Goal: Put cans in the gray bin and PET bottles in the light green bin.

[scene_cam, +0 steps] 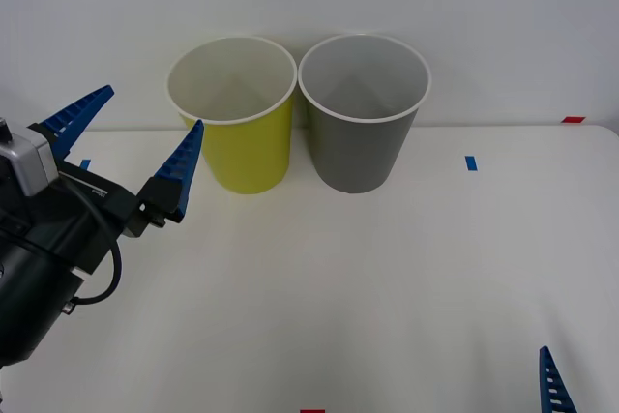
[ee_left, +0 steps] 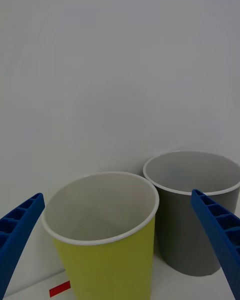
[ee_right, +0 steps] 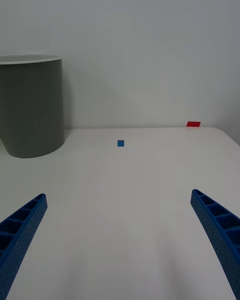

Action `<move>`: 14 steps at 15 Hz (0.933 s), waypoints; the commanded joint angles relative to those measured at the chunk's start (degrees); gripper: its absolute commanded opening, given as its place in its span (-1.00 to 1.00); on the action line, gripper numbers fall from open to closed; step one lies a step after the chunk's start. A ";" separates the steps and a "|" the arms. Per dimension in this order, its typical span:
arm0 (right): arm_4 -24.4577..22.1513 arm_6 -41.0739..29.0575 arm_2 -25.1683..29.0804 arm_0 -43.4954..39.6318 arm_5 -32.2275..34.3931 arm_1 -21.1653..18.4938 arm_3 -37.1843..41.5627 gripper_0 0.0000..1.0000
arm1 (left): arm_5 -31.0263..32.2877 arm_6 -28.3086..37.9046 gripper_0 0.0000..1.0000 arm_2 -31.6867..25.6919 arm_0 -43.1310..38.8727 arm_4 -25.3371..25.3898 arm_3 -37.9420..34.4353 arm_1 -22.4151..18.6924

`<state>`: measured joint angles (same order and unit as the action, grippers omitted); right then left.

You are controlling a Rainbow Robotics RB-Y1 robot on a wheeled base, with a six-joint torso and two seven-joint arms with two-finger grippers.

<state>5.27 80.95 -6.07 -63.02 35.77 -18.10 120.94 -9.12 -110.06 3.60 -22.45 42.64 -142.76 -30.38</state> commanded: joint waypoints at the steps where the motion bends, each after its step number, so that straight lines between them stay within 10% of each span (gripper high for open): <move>1: 0.00 0.00 0.00 0.00 0.00 0.00 0.00 1.00 | 11.23 0.02 1.00 5.10 -5.67 -7.66 4.86 -0.74; 9: 0.00 0.00 0.00 0.00 0.00 0.00 0.00 1.00 | 46.30 0.37 1.00 18.11 -12.97 -18.64 27.27 -4.34; 14: 0.00 0.00 0.00 0.00 0.00 0.00 0.00 1.00 | 48.76 1.60 1.00 18.46 -19.30 -20.84 31.49 -1.44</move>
<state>5.27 80.95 -6.06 -63.02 35.77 -18.10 120.94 39.67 -108.55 22.02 -40.40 21.56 -111.25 -31.89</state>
